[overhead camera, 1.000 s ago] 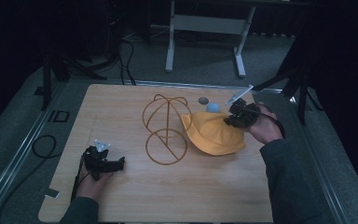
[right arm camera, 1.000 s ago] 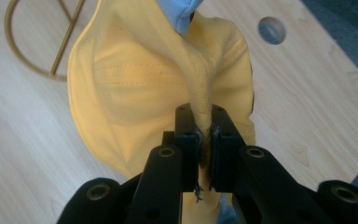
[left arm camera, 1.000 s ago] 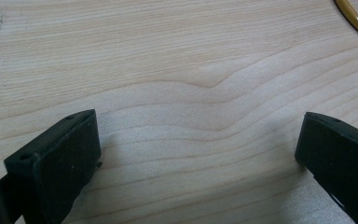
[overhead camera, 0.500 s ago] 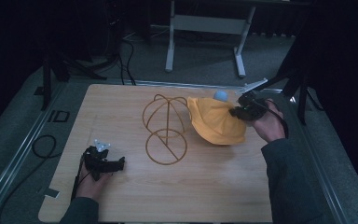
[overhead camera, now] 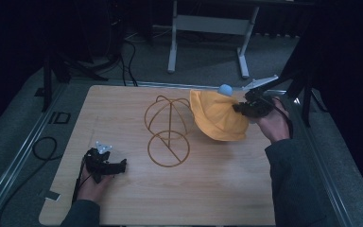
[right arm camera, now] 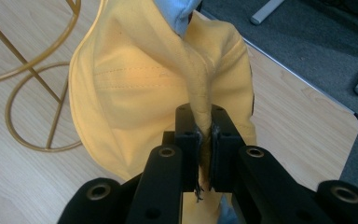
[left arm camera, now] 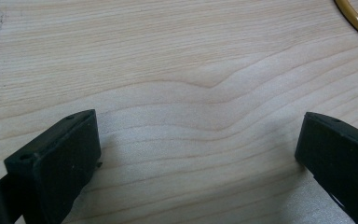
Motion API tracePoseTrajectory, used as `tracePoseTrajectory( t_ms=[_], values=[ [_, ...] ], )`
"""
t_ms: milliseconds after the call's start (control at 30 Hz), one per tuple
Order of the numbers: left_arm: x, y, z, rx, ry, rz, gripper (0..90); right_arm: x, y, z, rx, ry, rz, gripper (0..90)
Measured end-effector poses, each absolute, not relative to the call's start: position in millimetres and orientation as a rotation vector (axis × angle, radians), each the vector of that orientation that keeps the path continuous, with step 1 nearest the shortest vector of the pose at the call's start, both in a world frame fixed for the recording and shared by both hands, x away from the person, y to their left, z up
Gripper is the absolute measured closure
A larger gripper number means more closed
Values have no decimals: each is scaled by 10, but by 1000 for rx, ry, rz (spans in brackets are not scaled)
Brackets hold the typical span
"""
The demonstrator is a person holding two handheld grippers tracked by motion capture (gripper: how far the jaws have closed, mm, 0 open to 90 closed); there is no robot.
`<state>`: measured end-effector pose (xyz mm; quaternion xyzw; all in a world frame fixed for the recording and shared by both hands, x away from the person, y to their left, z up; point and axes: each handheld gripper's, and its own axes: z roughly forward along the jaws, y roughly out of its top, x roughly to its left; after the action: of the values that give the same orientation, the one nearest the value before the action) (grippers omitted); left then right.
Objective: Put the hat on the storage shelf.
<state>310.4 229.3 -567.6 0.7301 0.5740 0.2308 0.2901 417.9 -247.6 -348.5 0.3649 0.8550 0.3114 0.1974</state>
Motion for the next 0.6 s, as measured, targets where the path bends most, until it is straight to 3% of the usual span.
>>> tracePoseTrajectory(
  t_ms=[600],
  values=[
    [3104, 2293, -5676, 1948, 1531, 615, 2, 4154, -2561, -3370, 1051, 2329, 1019, 849]
  ],
)
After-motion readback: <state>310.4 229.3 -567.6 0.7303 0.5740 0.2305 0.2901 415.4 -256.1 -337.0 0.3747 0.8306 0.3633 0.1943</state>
